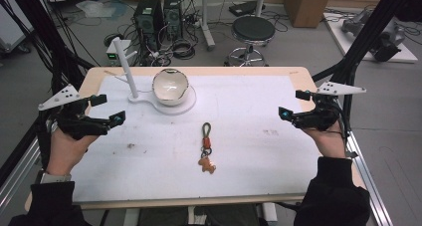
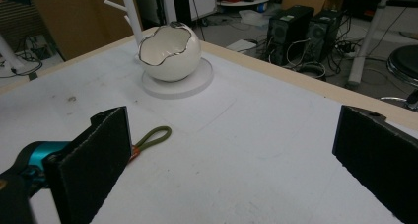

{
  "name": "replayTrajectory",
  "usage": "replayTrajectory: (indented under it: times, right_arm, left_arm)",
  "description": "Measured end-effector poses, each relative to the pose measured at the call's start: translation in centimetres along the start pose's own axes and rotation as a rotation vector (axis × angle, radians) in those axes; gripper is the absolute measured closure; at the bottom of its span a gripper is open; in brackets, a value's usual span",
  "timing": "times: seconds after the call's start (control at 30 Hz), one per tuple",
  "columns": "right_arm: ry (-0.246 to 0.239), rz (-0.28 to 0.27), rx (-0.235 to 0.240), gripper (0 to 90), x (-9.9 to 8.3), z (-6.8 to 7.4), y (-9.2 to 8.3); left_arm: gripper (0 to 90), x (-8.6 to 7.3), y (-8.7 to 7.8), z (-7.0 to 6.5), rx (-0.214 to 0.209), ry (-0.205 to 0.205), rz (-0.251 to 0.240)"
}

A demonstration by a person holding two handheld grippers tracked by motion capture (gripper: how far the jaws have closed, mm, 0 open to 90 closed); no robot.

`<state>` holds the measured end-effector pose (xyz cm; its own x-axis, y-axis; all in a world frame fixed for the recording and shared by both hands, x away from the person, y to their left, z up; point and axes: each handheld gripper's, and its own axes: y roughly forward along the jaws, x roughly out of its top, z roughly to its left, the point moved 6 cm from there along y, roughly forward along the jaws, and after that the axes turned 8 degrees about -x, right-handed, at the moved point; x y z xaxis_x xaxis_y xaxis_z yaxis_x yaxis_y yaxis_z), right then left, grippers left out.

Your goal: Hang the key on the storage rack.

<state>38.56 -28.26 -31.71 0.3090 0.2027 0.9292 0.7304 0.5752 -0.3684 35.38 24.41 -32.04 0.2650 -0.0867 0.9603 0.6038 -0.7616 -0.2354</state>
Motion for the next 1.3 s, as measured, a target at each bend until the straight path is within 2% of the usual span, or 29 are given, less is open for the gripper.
replayTrajectory:
  times: [0.3, 0.7, 0.93, 1.1, 1.13, 1.17, 1.3]
  right_arm:
    - [-0.01, 0.011, 0.002, 1.0, -0.1, 0.3, 0.3]
    - [-0.037, 0.045, 0.027, 1.0, -0.1, 1.7, 2.6]
    - [-0.044, 0.047, 0.045, 1.0, 0.2, 2.8, 4.6]
    - [-0.067, 0.069, 0.072, 1.0, 0.3, 4.1, 7.4]
    - [-0.067, 0.069, 0.072, 1.0, 0.3, 4.1, 7.4]
    - [-0.08, 0.077, 0.08, 1.0, 0.4, 4.7, 8.4]
    - [-0.094, 0.085, 0.093, 1.0, 0.6, 5.9, 10.3]
  left_arm:
    - [1.7, 0.0, 0.1, 0.0, 0.005, 0.005, -0.001]
    - [1.7, -0.5, -0.1, -0.2, 0.008, 0.007, 0.001]
    - [1.7, -1.2, -0.6, -0.2, 0.01, -0.002, -0.003]
    - [1.7, -1.9, -1.4, -0.3, 0.024, -0.004, -0.006]
    - [1.7, -1.9, -1.4, -0.3, 0.024, -0.004, -0.006]
    - [1.7, -2.0, -1.5, -0.4, 0.026, 0.0, -0.006]
    - [1.7, -2.5, -2.1, -0.4, 0.038, 0.003, -0.006]
